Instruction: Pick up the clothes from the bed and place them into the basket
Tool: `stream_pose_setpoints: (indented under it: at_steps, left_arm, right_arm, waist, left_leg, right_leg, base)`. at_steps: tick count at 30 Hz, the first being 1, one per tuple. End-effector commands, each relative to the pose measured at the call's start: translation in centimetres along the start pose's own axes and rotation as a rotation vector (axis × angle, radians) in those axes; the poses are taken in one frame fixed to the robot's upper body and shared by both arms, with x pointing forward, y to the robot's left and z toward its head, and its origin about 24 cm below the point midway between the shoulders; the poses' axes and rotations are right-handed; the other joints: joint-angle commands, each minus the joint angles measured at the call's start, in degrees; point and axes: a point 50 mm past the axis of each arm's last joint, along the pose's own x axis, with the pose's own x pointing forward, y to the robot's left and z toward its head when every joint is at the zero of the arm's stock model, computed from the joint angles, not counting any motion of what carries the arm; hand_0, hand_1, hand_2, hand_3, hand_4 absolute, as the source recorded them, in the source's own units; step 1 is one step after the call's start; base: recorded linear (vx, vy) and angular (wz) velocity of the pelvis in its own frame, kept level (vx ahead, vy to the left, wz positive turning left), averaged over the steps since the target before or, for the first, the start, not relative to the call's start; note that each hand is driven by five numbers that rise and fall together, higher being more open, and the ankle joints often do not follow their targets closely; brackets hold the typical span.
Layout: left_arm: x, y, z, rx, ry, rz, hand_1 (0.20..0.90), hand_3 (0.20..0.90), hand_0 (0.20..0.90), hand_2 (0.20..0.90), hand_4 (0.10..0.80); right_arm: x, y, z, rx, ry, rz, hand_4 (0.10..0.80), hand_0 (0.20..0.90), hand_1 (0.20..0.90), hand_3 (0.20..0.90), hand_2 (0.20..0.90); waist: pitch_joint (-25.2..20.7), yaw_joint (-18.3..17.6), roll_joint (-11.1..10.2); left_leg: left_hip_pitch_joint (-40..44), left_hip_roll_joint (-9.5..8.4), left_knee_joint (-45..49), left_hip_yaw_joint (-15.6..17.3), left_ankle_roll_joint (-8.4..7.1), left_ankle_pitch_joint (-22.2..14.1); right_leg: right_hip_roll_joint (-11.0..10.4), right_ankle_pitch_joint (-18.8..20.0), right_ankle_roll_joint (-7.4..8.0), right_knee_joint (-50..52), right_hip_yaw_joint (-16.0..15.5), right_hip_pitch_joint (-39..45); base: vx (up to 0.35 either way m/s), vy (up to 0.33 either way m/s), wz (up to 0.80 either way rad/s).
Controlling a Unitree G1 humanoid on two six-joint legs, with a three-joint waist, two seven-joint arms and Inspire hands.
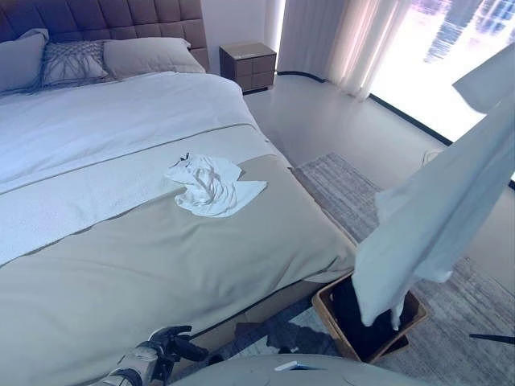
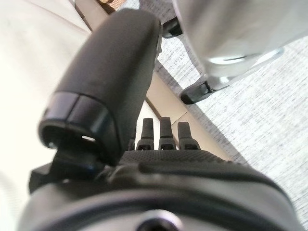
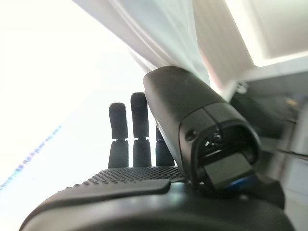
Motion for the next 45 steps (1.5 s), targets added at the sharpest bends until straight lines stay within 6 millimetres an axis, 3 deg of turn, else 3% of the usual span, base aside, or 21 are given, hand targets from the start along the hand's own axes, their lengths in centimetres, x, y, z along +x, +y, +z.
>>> stream_pose_setpoints:
  at_steps: [1,6,12,20,29,35,41,42,43,45]
  left_arm:
    - [-0.3,2.7,1.7,0.074,-0.035,0.061,0.900,0.900,0.900,0.900,0.800]
    - [-0.3,2.9,2.4,0.079,-0.056,0.063,0.900,0.900,0.900,0.900,0.800]
    - [-0.3,2.7,2.4,0.076,-0.074,0.065,0.900,0.900,0.900,0.900,0.800]
    - [-0.5,2.7,1.9,0.072,-0.088,0.070,0.900,0.900,0.900,0.900,0.800]
    - [-0.5,2.8,2.0,0.061,-0.104,0.077,0.900,0.900,0.900,0.900,0.800]
    - [-0.6,2.7,2.7,0.062,-0.141,0.075,0.900,0.900,0.900,0.900,0.800]
    - [-0.6,2.8,4.2,0.082,-0.186,0.074,0.900,0.900,0.900,0.900,0.800]
    - [-0.6,2.8,4.5,0.087,-0.193,0.073,0.900,0.900,0.900,0.900,0.800]
    - [-0.6,2.8,4.7,0.091,-0.200,0.071,0.900,0.900,0.900,0.900,0.800]
    - [-0.6,2.7,5.1,0.097,-0.212,0.070,0.900,0.900,0.900,0.900,0.800]
  right_arm:
    - [0.0,-4.1,2.1,0.076,-0.112,-0.151,0.100,0.300,0.300,0.200,0.300]
    - [-1.8,1.8,-2.5,0.053,-0.080,-0.019,0.100,0.300,0.300,0.200,0.300]
    - [-4.3,5.8,-5.5,0.005,-0.083,0.050,0.100,0.300,0.300,0.200,0.300]
    - [-6.2,7.1,-9.2,0.009,0.012,0.003,0.100,0.300,0.300,0.200,0.300]
    - [-9.2,10.1,-13.8,-0.041,0.184,0.122,0.100,0.300,0.300,0.200,0.300]
    - [-11.8,11.2,-18.8,-0.085,0.387,0.151,0.100,0.300,0.300,0.200,0.300]
    - [-13.7,11.5,-22.5,-0.120,0.561,0.171,0.100,0.300,0.300,0.200,0.300]
    - [-14.0,11.4,-23.0,-0.127,0.591,0.172,0.591,0.721,0.721,0.691,0.721]
    - [-14.4,11.4,-23.6,-0.133,0.619,0.179,0.800,0.900,0.900,0.900,0.900]
    - [-14.9,11.3,-24.5,-0.147,0.658,0.194,0.800,0.900,0.900,0.900,0.900]
  waist:
    - [-0.70,0.31,-0.65]
    - [0.72,-1.11,0.57]
    - [2.27,-2.07,1.69]
    - [3.33,-2.10,2.75]
    - [4.87,-2.46,3.15]
    - [5.93,-2.53,3.72]
    - [7.65,-2.21,4.27]
    - [7.92,-2.17,4.38]
    - [8.23,-2.14,4.49]
    - [8.69,-2.07,4.56]
  left_leg:
    - [3.18,-0.44,0.38,-0.93,0.09,-6.29]
    - [3.20,-0.44,0.75,-0.49,0.64,-6.55]
    - [3.39,-0.63,0.58,-0.27,1.18,-6.96]
    - [3.06,-0.64,0.34,-0.40,0.99,-6.92]
    - [1.87,-0.39,0.34,-0.39,0.98,-6.39]
    - [1.34,-0.13,0.34,-0.33,0.70,-6.16]
    - [0.08,-0.05,0.67,-0.66,0.54,-5.66]
    - [-0.07,-0.02,0.69,-0.72,0.48,-5.57]
    - [-0.24,-0.02,0.73,-0.85,0.44,-5.47]
    - [-0.40,0.02,0.74,-0.99,0.32,-5.35]
  right_leg:
    - [1.29,-0.36,-0.45,2.53,-2.70,0.76]
    - [1.20,-0.92,-0.57,3.83,-1.98,0.07]
    - [1.25,-0.90,-0.55,3.61,-1.12,-0.06]
    - [1.32,-0.66,-0.33,2.63,-1.49,0.15]
    - [1.89,-0.98,-0.73,3.20,-1.33,-1.17]
    - [2.19,-1.10,-1.05,3.19,-1.72,-1.52]
    - [2.41,-1.36,-1.58,3.83,-1.80,-2.60]
    - [2.44,-1.38,-1.63,3.90,-1.83,-2.72]
    - [2.48,-1.39,-1.71,3.89,-1.84,-2.76]
    - [2.54,-1.33,-1.78,3.75,-1.93,-2.75]
  base:
    - [0.013,-0.046,-0.02]
    - [0.003,-0.052,-0.02]
    - [0.007,-0.049,-0.07]
    - [0.017,-0.062,-0.06]
    - [-0.010,-0.050,0.00]
    - [-0.008,-0.060,0.02]
    - [-0.051,-0.057,0.05]
    - [-0.061,-0.045,0.09]
    - [-0.041,-0.042,0.07]
    - [-0.032,-0.049,0.02]
